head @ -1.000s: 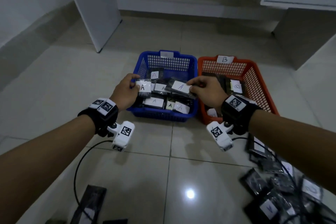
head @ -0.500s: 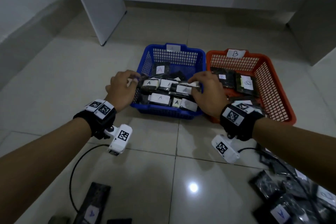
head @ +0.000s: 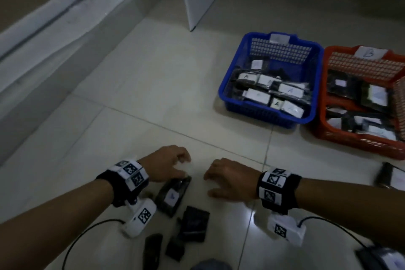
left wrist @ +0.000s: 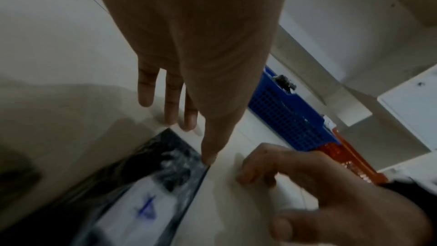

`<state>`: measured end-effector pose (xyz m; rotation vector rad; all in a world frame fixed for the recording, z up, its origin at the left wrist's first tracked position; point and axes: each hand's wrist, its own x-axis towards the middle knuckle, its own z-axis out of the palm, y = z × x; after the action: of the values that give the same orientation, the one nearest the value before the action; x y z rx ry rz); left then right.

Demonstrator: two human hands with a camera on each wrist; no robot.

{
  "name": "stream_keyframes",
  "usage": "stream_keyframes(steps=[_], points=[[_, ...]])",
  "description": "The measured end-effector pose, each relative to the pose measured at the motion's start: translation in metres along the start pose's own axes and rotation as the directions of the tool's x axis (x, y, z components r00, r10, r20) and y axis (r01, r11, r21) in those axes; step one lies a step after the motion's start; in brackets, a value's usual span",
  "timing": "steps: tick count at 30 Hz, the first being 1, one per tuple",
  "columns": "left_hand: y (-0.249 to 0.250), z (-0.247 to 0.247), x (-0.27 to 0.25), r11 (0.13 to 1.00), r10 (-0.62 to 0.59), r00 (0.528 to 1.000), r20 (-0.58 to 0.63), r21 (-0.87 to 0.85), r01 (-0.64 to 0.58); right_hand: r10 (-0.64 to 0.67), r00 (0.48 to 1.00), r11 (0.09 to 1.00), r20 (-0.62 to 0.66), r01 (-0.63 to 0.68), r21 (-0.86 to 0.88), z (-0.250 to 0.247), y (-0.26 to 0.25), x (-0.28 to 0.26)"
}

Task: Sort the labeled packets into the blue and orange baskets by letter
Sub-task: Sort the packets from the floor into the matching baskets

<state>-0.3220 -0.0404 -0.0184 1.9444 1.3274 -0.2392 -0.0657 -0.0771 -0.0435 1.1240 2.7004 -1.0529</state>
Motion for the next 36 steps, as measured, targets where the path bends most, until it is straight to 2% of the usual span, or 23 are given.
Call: stream_keyframes(steps=[3, 7, 10, 13, 15, 17, 20, 23, 29, 36], points=[[-0.016, 0.023, -0.02, 0.997, 0.008, 1.0, -0.021, 0.081, -0.006, -0.018, 1.0, 0.993, 0.0, 0.018, -0.112, 0.019, -0.019, 0.014], [-0.028, 0.043, -0.033, 0.993, 0.077, 0.994, -0.08, 0.098, -0.069, -0.147, 0.977, 0.963, 0.155, 0.177, -0.203, 0.039, -0.033, 0.021], [-0.032, 0.047, -0.037, 0.995, 0.042, 0.995, -0.096, 0.095, -0.033, -0.13, 0.969, 0.976, 0.211, 0.163, -0.147, 0.044, -0.04, 0.02], [-0.028, 0.035, -0.036, 0.993, 0.009, 1.0, -0.021, 0.119, -0.007, -0.02, 0.985, 0.984, 0.171, -0.01, 0.178, 0.027, -0.038, 0.017], [-0.022, 0.019, -0.033, 0.997, -0.009, 1.0, 0.027, 0.078, 0.007, 0.047, 0.986, 0.914, 0.161, -0.107, 0.39, 0.011, -0.029, 0.013], [-0.015, 0.001, -0.029, 0.998, -0.014, 1.0, 0.014, -0.054, 0.014, 0.095, 0.99, 0.824, 0.106, -0.138, 0.55, -0.003, -0.019, 0.008], [0.001, -0.022, -0.021, 0.945, 0.003, 0.999, -0.045, -0.327, -0.017, 0.191, 0.98, 0.79, -0.052, -0.122, 0.6, -0.02, -0.003, -0.001], [0.021, -0.032, -0.011, 0.86, 0.011, 0.996, -0.088, -0.508, -0.054, 0.301, 0.948, 0.776, -0.102, -0.181, 0.604, -0.035, 0.012, -0.014], [0.047, -0.035, 0.006, 0.784, 0.096, 0.975, -0.199, -0.588, -0.197, 0.342, 0.912, 0.763, -0.226, -0.13, 0.633, -0.06, 0.027, -0.047], [0.071, -0.04, 0.023, 0.759, 0.073, 0.955, -0.286, -0.605, -0.24, 0.398, 0.883, 0.767, -0.248, -0.172, 0.619, -0.082, 0.04, -0.069]])
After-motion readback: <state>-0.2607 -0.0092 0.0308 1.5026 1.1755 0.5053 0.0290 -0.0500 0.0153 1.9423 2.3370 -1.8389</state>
